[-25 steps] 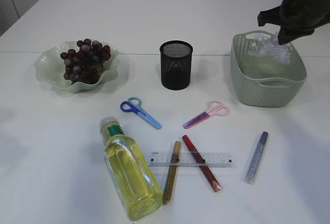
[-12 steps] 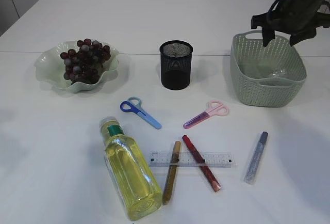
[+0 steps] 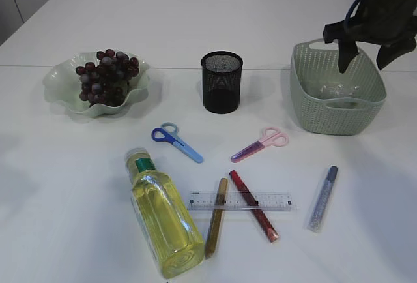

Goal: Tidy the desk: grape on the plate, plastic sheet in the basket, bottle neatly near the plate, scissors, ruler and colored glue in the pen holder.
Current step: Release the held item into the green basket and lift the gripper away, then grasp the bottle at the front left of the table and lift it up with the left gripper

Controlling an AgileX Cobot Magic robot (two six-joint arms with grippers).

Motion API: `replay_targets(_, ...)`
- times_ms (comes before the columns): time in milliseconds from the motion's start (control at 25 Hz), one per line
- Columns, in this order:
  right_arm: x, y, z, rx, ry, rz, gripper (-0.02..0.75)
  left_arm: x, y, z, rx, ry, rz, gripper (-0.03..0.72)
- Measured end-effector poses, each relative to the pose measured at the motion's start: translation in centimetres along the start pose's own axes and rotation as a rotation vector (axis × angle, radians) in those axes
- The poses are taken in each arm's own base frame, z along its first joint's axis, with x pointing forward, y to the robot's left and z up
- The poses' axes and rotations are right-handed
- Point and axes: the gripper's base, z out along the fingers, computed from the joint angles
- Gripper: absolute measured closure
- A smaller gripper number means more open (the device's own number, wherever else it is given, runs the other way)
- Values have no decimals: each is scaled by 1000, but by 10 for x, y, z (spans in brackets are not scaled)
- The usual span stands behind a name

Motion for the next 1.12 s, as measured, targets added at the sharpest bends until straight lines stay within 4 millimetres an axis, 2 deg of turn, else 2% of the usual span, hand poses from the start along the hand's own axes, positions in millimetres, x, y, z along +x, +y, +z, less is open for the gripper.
replay_targets(240,22,18,-26,-36,2,-58,206,-2,-1,0,6,-18,-4,379)
replay_targets(520,72,32,-34,-52,70,-130,207,-2,-1,0,13,-20,-9,379)
replay_targets(800,118,30,-50,-79,65,-156,207,-2,-5,0,61,-20,-44,379)
replay_targets(920,129,26,-54,-83,58,-154,207,0,-17,1,75,-8,-14,379)
replay_targets(1120,134,24,-62,-92,38,-146,207,9,-44,3,-25,-6,40,379)
